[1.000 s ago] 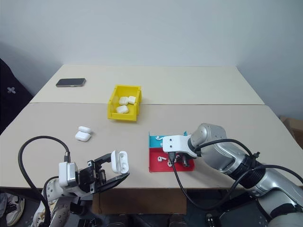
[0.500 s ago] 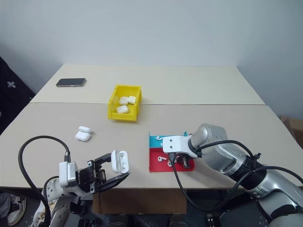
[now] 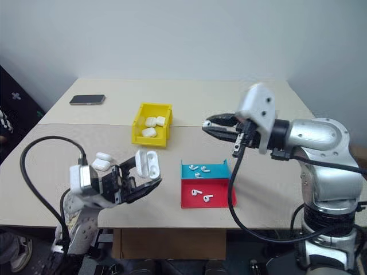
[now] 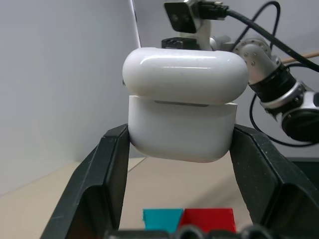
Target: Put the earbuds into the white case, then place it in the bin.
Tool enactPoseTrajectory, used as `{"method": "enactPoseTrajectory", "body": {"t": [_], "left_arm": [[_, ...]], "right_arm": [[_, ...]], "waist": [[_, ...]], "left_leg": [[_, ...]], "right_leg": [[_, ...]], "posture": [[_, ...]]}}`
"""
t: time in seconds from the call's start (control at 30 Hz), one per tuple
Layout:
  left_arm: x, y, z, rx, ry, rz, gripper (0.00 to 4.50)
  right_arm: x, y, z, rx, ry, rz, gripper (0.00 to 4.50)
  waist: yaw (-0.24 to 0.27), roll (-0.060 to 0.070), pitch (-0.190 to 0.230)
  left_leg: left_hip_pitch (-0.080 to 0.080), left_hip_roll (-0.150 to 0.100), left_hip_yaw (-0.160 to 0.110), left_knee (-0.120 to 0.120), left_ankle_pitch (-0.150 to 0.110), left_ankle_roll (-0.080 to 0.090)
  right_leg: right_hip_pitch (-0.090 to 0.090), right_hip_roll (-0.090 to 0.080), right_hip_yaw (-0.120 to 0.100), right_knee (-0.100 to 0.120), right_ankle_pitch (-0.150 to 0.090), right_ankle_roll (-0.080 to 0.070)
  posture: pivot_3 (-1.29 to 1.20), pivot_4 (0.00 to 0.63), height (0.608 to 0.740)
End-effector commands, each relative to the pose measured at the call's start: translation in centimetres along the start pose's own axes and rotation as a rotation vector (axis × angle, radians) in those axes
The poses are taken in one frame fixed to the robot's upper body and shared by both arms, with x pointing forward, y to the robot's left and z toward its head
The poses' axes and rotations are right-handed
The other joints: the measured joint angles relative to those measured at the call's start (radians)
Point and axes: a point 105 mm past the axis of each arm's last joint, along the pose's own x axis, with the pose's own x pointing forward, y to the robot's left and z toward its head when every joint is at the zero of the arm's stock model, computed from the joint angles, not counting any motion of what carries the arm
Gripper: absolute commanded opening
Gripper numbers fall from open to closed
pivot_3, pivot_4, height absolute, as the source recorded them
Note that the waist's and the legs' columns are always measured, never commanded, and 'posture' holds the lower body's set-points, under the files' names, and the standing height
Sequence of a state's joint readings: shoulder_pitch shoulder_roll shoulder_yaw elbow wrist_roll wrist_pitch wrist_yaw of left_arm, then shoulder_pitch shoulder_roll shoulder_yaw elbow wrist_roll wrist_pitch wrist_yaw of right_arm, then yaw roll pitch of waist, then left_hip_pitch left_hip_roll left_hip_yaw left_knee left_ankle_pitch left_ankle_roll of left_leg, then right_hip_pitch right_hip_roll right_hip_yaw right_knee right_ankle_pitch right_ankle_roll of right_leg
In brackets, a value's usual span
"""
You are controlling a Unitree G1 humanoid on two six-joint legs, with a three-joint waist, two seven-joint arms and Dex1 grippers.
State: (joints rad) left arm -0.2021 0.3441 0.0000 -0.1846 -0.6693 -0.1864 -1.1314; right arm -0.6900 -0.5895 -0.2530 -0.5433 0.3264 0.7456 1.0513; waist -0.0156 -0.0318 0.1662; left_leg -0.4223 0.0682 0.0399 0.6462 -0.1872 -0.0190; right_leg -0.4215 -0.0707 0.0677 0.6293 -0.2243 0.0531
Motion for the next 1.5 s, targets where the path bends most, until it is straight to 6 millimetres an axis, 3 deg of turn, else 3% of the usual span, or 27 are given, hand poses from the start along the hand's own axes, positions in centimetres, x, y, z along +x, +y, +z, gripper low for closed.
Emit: {"method": "enactPoseTrajectory", "body": {"t": [0.03,0.2,0.47,0.9,1.5], "left_arm": [[1.4,0.5,0.1,0.001,-0.035,-0.044,2.76],[2.7,1.3,0.0,-0.007,-0.044,-0.043,2.76],[3.1,1.3,-0.3,-0.030,-0.005,-0.075,2.76],[2.9,0.6,0.3,-0.064,0.000,-0.095,2.76],[3.0,0.5,0.2,-0.069,0.006,-0.097,2.76]], "right_arm": [[-0.1,0.4,2.7,-0.001,-0.216,-0.072,1.09],[0.3,3.4,3.5,0.111,-0.466,0.025,1.09],[1.9,4.9,3.4,0.082,-0.589,0.088,1.09],[4.6,6.1,1.3,-0.036,-0.537,0.183,1.09],[4.4,6.4,-0.8,-0.048,-0.476,0.180,1.09]], "waist": [[-0.002,0.000,0.000],[-0.002,0.000,0.000],[-0.006,0.000,0.000],[-0.003,0.000,0.000],[-0.001,0.000,0.000]], "left_leg": [[0.000,0.000,0.000,0.000,0.000,0.000],[0.000,0.000,-0.002,0.000,0.000,0.000],[0.001,0.001,-0.002,0.000,0.001,0.001],[0.001,0.001,-0.002,0.000,0.001,0.001],[0.001,0.001,-0.002,-0.001,0.001,0.001]], "right_leg": [[0.000,0.000,0.000,0.000,0.000,0.000],[0.000,0.001,0.000,0.000,0.000,0.000],[0.001,0.002,0.000,0.001,0.000,0.000],[0.000,0.002,0.000,0.001,0.000,-0.001],[0.000,0.002,0.000,0.001,0.000,-0.001]], "posture": [[0.00,0.150,0.740],[0.00,0.150,0.740],[0.00,0.150,0.740],[0.00,0.150,0.740],[0.00,0.150,0.740]]}}
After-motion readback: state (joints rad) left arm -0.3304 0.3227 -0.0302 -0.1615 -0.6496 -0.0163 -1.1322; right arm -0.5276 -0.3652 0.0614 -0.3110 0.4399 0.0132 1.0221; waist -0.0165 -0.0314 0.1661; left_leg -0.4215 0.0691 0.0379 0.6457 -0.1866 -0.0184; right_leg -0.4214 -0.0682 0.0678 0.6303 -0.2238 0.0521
